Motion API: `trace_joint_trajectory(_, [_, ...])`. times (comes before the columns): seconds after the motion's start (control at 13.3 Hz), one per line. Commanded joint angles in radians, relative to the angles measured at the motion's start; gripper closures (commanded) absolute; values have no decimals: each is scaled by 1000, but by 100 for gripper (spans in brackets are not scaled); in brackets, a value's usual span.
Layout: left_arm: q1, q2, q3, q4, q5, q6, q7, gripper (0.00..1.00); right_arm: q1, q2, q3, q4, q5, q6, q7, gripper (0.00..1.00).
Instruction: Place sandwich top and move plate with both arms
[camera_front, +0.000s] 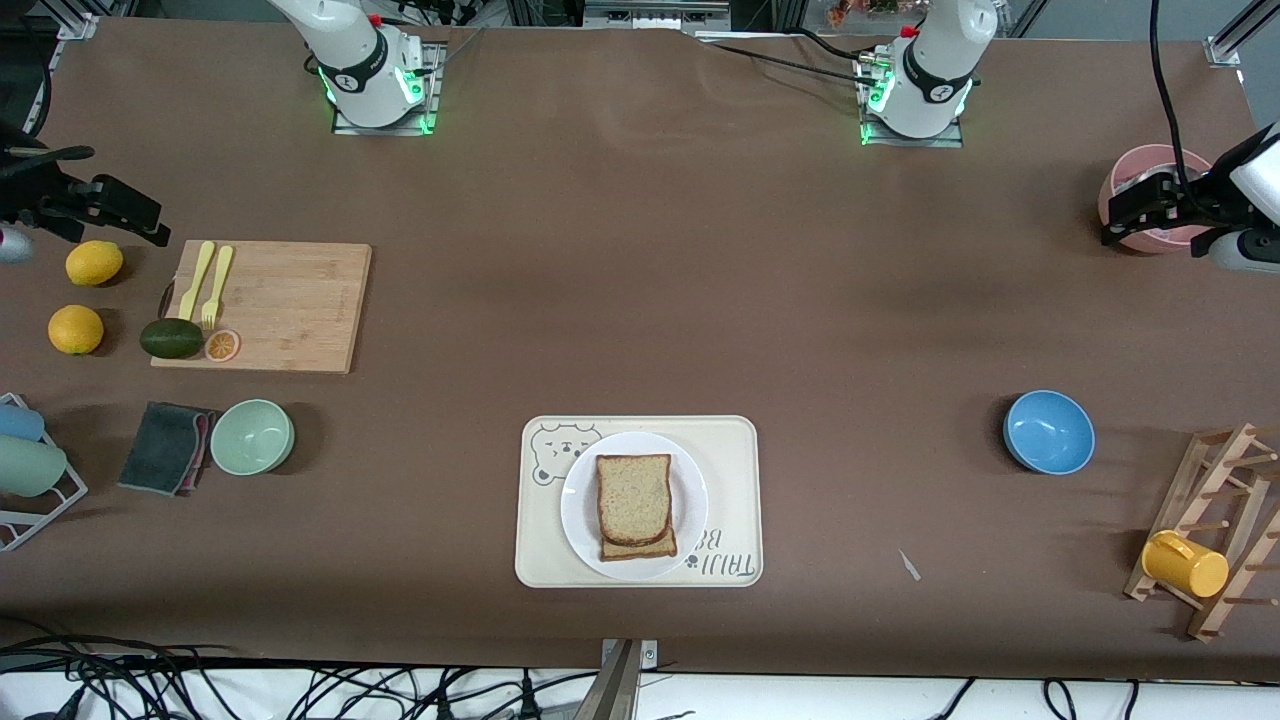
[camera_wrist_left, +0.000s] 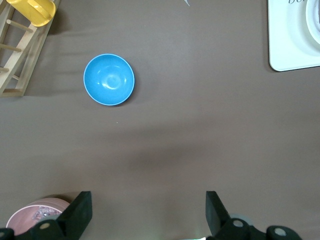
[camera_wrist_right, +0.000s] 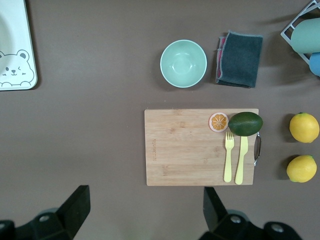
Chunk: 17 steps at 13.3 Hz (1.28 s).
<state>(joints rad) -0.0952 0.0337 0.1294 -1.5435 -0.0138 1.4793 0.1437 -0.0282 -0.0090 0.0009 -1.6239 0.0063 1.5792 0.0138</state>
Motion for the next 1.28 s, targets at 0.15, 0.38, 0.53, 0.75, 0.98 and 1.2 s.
trace_joint_trajectory(0.15, [-9,22,-4,22,3,-11,-9,0,-4,4,13,19,18,-7,3,0])
trace_joint_trajectory(0.38, [-8,17,-22,55,3,-11,8,0,-4,6,13,19,18,-5,3,0])
trace_joint_trajectory(0.53, [-9,20,-27,78,8,-11,-4,0,-4,6,13,19,18,-5,3,0])
trace_joint_trajectory(0.75, [-11,26,-27,82,5,-10,-6,0,-6,6,13,19,17,-4,3,0])
trace_joint_trajectory(0.98, [-9,28,-27,80,9,-10,-6,0,-6,6,11,19,17,-4,3,0])
trace_joint_trajectory(1.2, [-11,29,-27,69,18,-11,-4,0,-4,6,11,19,17,-4,3,0])
